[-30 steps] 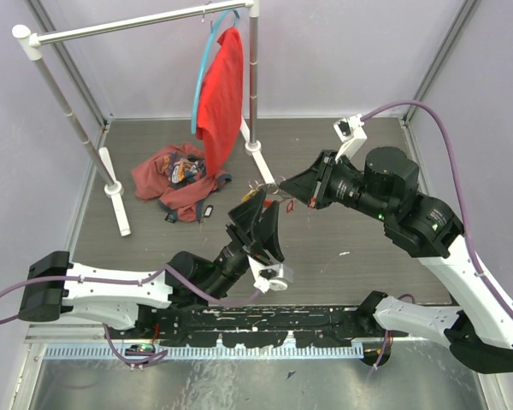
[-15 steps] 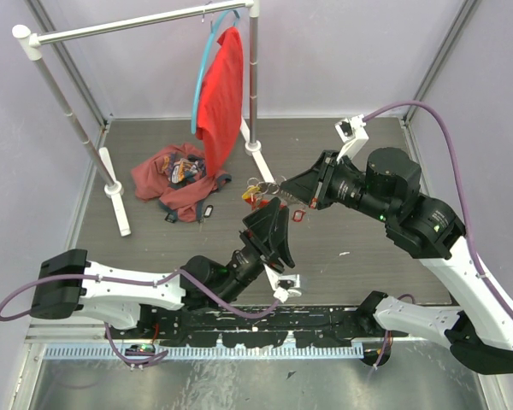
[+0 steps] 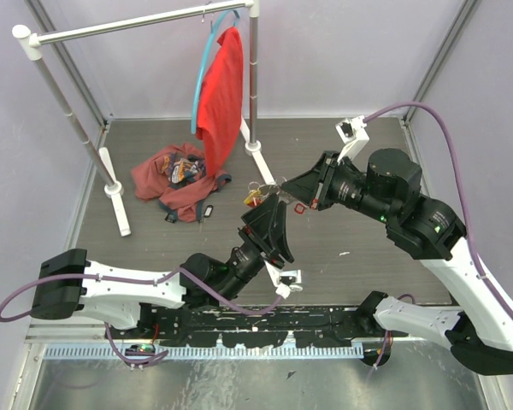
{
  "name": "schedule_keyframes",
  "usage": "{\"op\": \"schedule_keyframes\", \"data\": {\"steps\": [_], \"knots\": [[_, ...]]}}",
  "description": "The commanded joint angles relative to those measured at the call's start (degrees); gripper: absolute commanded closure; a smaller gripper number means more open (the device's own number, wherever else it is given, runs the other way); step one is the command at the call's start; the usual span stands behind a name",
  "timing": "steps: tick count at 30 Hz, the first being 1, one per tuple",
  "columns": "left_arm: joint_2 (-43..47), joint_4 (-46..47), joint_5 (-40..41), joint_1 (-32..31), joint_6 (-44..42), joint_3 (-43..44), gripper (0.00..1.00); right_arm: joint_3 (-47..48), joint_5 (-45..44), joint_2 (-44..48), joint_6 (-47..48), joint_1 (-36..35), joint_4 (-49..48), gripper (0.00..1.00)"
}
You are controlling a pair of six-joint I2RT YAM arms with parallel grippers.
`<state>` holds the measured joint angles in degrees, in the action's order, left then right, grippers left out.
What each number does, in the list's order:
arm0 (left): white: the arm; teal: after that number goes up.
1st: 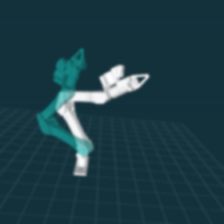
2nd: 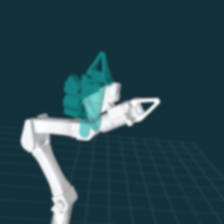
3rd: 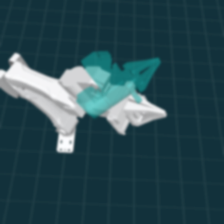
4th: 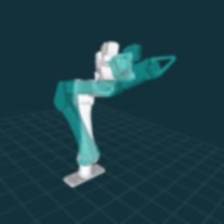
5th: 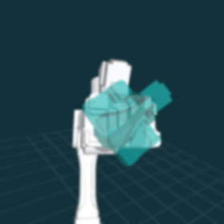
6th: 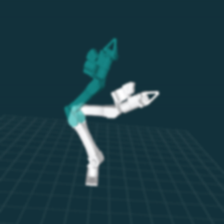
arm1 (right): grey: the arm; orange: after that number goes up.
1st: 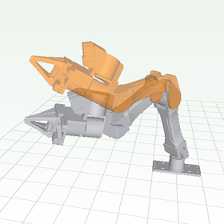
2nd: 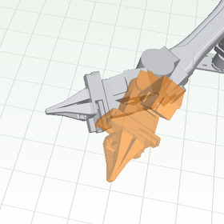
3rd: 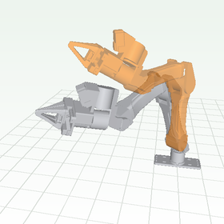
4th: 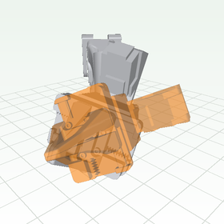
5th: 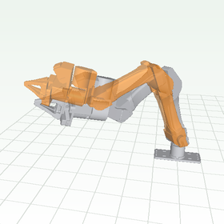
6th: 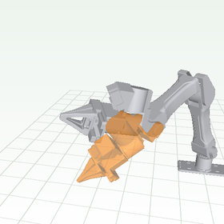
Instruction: Put the keys on the keyring
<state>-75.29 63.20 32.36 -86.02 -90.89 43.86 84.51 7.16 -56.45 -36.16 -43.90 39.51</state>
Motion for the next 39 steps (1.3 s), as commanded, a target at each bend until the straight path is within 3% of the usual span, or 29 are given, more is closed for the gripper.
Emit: {"op": "schedule_keyframes", "data": {"steps": [1,27,39], "knots": [[0.4,4.9,0.5,0.8,-1.1,2.5,0.53,0.5,0.4,1.6,0.5,-0.1,-3.4,0.99],[0.7,4.9,0.3,2.2,-3.6,3.1,0.59,0.1,0.3,1.5,1.0,-0.1,-3.2,0.99],[0.9,4.8,0.1,2.9,-4.3,3.0,0.67,0.0,0.6,1.4,1.0,-0.2,-3.5,0.99]]}}
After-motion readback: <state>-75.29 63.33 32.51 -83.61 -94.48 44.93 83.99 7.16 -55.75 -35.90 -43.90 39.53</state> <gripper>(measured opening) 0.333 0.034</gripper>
